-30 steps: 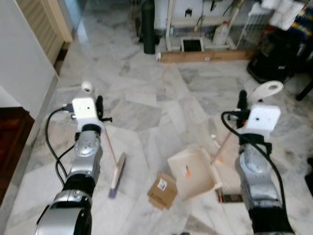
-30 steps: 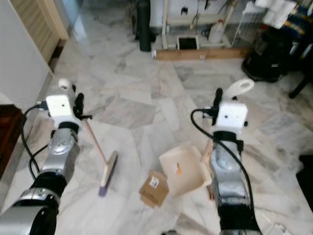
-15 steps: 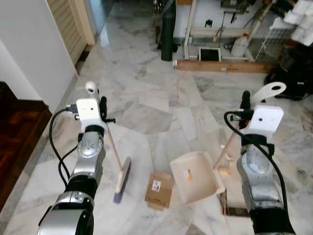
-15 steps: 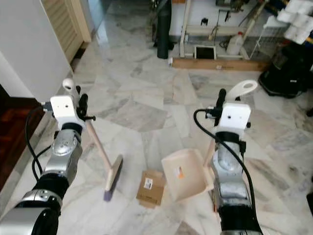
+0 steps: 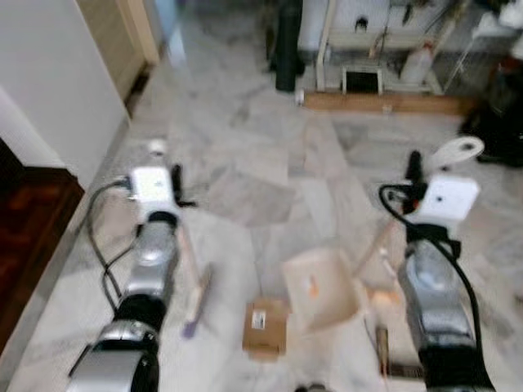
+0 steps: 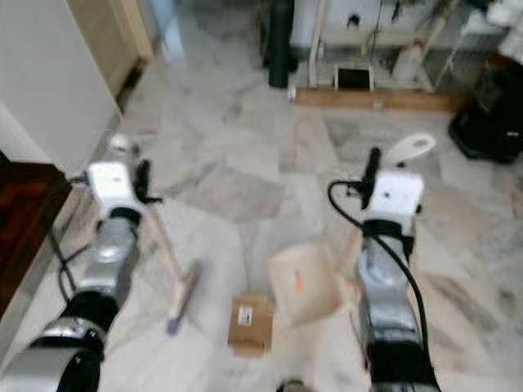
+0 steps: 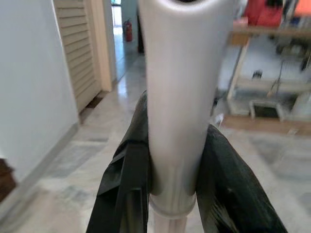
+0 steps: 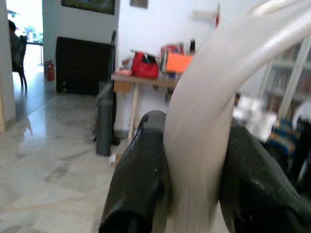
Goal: Sweep floor
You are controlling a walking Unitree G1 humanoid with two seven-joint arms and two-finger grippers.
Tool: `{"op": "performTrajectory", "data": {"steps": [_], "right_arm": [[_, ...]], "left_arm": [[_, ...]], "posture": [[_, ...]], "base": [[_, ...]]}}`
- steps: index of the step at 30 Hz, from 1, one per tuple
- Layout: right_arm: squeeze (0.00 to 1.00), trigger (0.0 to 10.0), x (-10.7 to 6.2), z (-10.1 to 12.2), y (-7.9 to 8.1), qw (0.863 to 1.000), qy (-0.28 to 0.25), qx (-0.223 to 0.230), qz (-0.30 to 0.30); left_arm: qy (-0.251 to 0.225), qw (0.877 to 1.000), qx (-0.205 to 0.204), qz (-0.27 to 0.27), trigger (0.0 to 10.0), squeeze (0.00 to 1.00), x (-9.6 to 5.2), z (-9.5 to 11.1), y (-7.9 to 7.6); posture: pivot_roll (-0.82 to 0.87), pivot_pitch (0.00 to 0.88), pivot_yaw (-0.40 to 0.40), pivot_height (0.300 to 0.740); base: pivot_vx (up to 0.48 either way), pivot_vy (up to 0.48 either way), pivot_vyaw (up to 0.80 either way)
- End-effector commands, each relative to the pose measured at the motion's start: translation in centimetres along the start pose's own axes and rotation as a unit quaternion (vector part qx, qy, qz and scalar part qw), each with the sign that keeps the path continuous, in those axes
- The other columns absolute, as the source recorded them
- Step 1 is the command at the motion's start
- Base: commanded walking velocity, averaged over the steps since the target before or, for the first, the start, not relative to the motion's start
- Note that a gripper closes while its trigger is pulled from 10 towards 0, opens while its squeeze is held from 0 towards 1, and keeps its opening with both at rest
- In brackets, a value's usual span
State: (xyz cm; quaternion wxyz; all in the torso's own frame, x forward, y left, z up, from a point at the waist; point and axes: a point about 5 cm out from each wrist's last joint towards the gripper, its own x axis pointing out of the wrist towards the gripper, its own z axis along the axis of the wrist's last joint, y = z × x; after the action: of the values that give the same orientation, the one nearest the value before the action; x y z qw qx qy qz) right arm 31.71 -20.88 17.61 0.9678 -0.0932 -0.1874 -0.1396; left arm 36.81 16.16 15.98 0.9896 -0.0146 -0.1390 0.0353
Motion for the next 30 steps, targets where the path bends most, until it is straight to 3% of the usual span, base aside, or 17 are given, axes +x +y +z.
{"op": "performTrajectory", "data": {"steps": [1,9,20,26,30], "right_arm": [[0.0,10.0,0.3,1.3,0.6,0.999,-0.032,0.013,0.003],[0.0,10.0,0.3,1.2,0.6,0.999,-0.03,0.012,0.002],[0.0,10.0,-1.2,-2.0,0.9,1.0,0.026,0.01,0.007],[0.0,10.0,-1.4,-2.6,1.0,0.999,0.036,0.01,0.006],[0.0,10.0,-3.3,-5.6,1.1,0.996,0.091,0.01,-0.003]], "left_arm": [[-0.026,0.999,0.015,0.009,10.0,0.0,0.3,1.0,1.1],[-0.028,0.999,0.014,0.004,10.0,0.0,0.3,1.0,0.9],[-0.022,1.0,0.011,-0.007,10.0,0.0,0.1,0.8,0.5],[-0.022,1.0,0.01,-0.009,10.0,0.0,0.0,0.7,0.6],[-0.019,1.0,0.014,-0.01,10.0,0.0,-0.4,0.6,0.9]], "posture": [[-0.07,0.143,-0.012,0.74],[-0.07,0.131,-0.01,0.74],[-0.06,0.145,-0.01,0.74],[-0.05,0.151,-0.009,0.74],[-0.03,0.173,-0.005,0.74]], "base": [[0.315,0.0,0.0],[0.075,0.0,0.0],[0.0,0.0,0.0],[0.0,0.0,0.0],[0.0,0.0,0.0]]}}
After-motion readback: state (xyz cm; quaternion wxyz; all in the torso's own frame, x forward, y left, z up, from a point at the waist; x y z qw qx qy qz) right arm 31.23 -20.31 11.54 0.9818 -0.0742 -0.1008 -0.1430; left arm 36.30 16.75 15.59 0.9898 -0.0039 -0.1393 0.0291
